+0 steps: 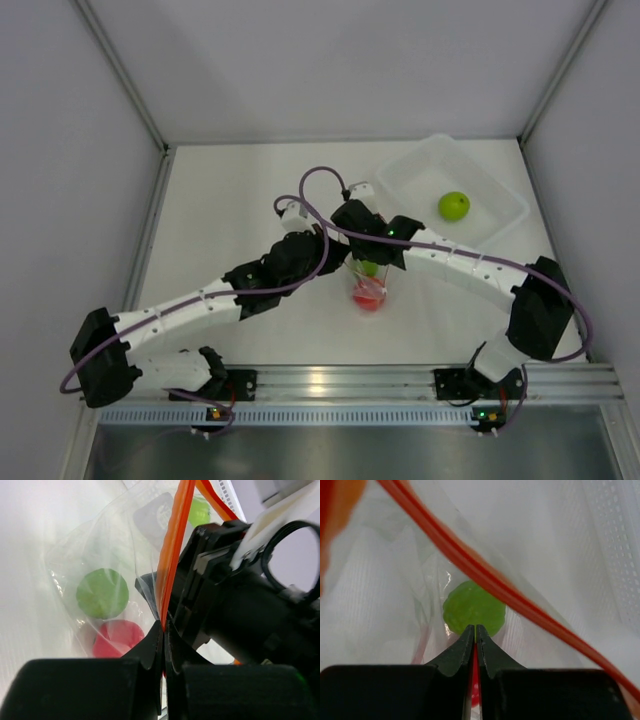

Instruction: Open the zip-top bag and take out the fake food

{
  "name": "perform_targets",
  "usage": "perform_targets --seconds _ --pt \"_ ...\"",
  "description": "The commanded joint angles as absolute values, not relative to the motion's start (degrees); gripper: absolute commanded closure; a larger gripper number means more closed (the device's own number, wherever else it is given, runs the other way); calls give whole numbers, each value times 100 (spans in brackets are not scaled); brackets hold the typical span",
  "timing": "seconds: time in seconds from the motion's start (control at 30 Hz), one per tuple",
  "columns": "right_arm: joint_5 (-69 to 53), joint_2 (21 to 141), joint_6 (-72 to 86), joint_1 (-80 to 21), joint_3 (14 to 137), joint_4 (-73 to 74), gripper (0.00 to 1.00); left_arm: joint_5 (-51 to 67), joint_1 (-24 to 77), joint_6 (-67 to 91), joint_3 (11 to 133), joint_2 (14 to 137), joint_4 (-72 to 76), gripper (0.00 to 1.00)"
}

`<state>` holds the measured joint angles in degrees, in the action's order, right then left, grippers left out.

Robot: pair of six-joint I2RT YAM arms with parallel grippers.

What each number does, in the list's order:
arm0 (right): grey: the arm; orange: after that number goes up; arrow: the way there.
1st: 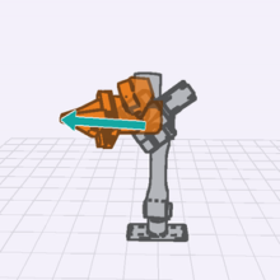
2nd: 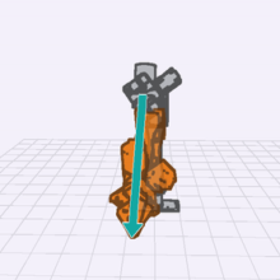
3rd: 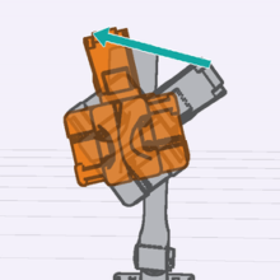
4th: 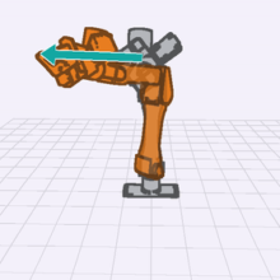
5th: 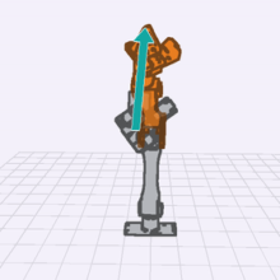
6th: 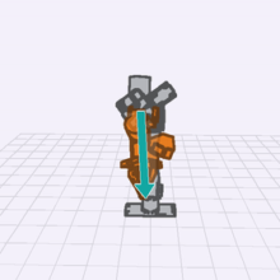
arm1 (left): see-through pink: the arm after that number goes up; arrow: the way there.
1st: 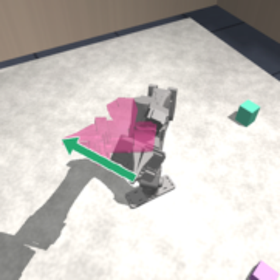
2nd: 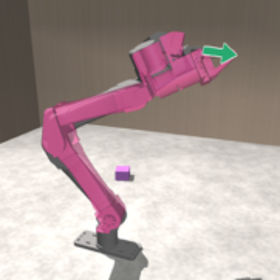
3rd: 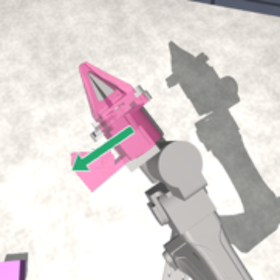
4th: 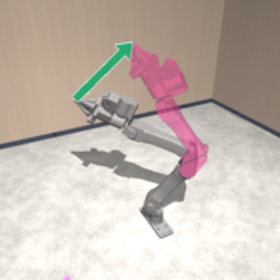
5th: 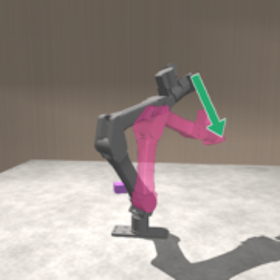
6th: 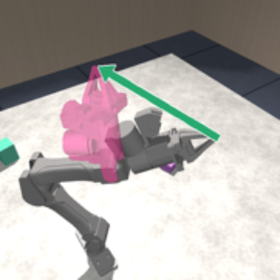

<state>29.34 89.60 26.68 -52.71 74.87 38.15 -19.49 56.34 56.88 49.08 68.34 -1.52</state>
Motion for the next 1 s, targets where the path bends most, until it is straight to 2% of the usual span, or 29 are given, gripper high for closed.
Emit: perform_targets --seconds 0.0,0.33,0.53,0.97 --pt "2945 9105 2812 -5274 7313 3464 95 -2100 5616 5687 4808 6592 53 100" --pt "2751 9404 2672 -5115 7085 3235 93 -1969 5581 5678 4588 6434 53 100" --pt "2531 9536 2523 -5063 7040 3076 81 -1899 5555 5608 4570 6416 61 100" --pt "2004 9492 2461 -4983 6689 2382 68 -1995 5458 5537 4351 6548 53 100"
